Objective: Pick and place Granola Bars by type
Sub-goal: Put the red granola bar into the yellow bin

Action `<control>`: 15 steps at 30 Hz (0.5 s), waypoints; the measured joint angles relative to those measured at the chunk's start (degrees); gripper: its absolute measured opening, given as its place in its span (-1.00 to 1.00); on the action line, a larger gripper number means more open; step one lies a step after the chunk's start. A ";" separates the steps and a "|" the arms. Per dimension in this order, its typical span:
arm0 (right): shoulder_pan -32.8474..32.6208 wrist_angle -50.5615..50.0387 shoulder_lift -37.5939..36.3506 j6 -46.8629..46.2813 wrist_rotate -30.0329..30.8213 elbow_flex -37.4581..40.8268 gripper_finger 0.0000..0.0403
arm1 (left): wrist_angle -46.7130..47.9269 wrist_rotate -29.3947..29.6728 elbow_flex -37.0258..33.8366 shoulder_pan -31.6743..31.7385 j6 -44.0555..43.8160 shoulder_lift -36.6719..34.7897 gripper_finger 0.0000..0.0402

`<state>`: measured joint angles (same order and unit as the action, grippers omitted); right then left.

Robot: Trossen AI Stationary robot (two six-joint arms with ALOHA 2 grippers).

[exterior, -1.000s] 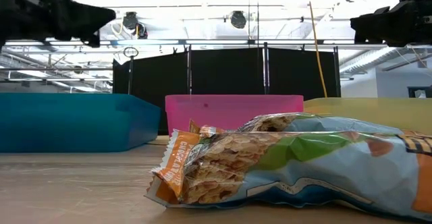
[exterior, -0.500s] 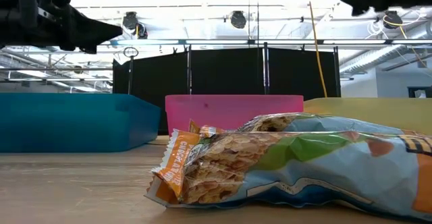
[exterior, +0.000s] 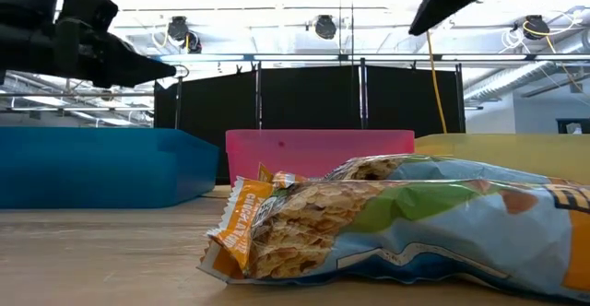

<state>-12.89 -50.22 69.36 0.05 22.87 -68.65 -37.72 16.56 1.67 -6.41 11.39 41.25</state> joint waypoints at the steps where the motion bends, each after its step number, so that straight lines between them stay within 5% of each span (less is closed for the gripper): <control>1: -1.04 -2.33 2.21 -1.09 -0.01 -2.44 -1.00 | -0.12 0.00 0.02 0.39 0.17 -0.02 -0.98; 9: -10.91 -8.11 14.18 -7.69 -0.39 -13.72 -1.00 | -0.42 -7.69 0.02 3.31 6.52 -0.14 -0.99; 15: -17.23 -6.94 14.62 -12.87 -0.06 -14.01 -1.00 | 0.92 -7.58 -0.39 0.72 12.02 -7.72 -0.99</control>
<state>-30.13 -57.16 83.98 -12.83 22.80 -82.65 -36.80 8.97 1.28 -5.69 23.42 33.53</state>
